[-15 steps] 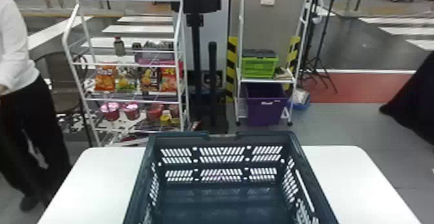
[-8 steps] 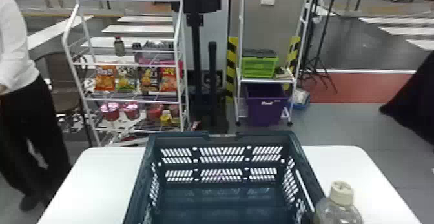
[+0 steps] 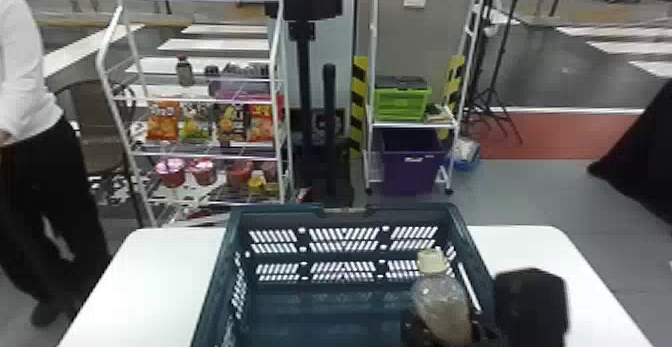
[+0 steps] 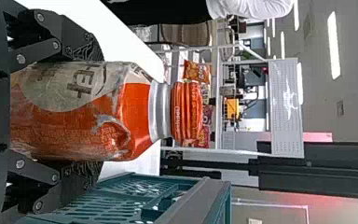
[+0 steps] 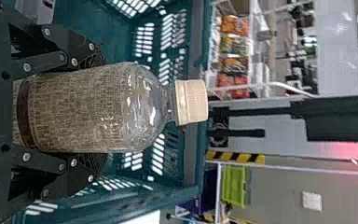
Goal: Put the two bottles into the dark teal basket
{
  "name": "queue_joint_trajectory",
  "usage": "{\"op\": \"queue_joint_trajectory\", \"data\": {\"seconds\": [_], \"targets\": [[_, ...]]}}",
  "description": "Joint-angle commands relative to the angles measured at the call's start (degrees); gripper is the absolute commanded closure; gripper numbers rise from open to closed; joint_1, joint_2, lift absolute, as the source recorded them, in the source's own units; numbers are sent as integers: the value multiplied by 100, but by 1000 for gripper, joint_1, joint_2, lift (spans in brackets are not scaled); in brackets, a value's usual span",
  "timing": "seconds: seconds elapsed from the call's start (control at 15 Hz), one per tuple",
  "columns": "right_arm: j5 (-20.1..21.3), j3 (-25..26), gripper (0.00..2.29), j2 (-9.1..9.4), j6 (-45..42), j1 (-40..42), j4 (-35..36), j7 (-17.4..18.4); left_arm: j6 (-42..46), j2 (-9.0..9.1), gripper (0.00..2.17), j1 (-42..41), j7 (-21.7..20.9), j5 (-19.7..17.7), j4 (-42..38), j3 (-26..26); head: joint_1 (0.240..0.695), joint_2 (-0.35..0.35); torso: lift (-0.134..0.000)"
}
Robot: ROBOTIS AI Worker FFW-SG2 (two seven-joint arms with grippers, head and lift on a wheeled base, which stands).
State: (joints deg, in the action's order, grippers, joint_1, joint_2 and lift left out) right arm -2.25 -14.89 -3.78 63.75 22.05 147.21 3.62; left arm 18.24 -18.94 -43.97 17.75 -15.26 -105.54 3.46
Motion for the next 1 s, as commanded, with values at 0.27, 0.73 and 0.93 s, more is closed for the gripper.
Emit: {"op": "queue_joint_trajectory", "data": {"seconds": [0.27, 0.73, 0.93], "targets": [[-39, -445, 2007, 316, 1303, -1686, -1221, 112, 60, -13, 2148, 11, -122, -118, 183, -109, 499, 0, 0], [-329, -585, 1737, 383, 1320, -2609, -2715, 112, 166, -22, 2148, 3, -193, -214, 289, -170, 499, 0, 0], [-522, -533, 60, 383, 1267, -2627, -2803, 112, 166, -22, 2148, 3, -193, -223, 280, -214, 499, 0, 0]]}}
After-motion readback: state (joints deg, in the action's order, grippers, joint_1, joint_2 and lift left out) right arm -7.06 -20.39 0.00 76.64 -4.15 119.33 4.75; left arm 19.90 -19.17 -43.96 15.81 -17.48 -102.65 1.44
